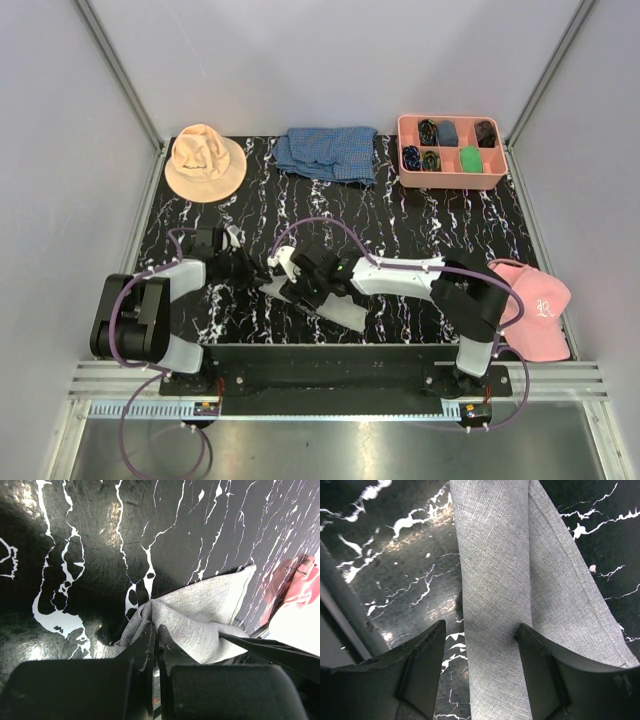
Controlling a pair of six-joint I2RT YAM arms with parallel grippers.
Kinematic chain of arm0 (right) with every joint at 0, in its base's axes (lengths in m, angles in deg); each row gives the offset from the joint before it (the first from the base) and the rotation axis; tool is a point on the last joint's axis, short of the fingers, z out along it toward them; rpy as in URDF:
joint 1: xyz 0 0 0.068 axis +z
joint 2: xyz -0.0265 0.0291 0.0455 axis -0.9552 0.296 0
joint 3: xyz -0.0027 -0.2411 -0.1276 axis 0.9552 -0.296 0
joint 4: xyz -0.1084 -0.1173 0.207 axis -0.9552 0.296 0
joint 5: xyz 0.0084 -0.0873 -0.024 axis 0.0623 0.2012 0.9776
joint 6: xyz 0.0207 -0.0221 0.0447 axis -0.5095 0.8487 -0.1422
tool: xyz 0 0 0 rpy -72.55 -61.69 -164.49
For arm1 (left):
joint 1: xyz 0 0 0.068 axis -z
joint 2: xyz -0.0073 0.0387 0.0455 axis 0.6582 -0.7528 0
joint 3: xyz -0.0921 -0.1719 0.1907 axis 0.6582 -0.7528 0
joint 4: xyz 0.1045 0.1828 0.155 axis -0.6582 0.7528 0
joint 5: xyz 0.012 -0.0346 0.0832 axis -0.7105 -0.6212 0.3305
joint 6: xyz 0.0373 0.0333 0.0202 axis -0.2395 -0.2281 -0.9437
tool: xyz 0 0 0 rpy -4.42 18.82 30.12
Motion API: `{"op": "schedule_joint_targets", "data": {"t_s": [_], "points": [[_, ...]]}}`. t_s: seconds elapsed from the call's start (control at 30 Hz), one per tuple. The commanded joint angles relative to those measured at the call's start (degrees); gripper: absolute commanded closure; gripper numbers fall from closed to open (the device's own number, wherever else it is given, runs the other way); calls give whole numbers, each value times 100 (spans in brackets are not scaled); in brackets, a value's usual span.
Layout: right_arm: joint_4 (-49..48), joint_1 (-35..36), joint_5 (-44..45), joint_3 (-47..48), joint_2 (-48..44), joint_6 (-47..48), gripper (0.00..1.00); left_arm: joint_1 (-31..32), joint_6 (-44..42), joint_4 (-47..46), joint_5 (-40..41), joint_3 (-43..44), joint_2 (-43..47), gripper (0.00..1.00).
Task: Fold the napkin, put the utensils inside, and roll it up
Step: Roll the napkin with the utensil
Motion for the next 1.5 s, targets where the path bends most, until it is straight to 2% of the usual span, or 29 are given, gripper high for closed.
{"op": "schedule_joint_targets", "data": {"t_s": [0.0, 0.3, 0.33, 0.4, 0.47, 0.5, 0.63, 0.73, 1.0, 1.3, 1.47], "points": [[40, 184, 518, -1, 185, 146, 33, 21, -67, 18, -85, 189, -87, 100], [102, 264, 1116, -54, 730, -47, 38, 21, -67, 44, -164, 285, -87, 100], [128, 255, 1125, -54, 766, -74, 40, 21, -58, 44, -173, 303, -61, 100], [146, 255, 1064, -54, 854, -118, 53, 21, -58, 71, -190, 329, 19, 98], [146, 246, 862, -71, 802, -135, 61, 4, -93, 211, -129, 408, 141, 88], [137, 246, 748, -80, 758, -135, 66, -5, -120, 281, -85, 435, 194, 78], [-38, 98, -277, -115, 520, -127, 70, -84, -172, 536, 222, 444, 632, 53], [-91, -79, -1086, -63, 424, -197, 71, -137, -190, 668, 450, 374, 966, 44], [-135, -984, -3047, 236, 625, -459, 72, -163, -111, 712, 689, -162, 1627, 41], [-170, -1415, -4086, 579, 1284, -548, 73, -163, -49, 133, 285, -479, 1540, 45], [-170, -1512, -4298, 719, 1531, -584, 74, -163, -50, -70, 214, -532, 1267, 49]]}}
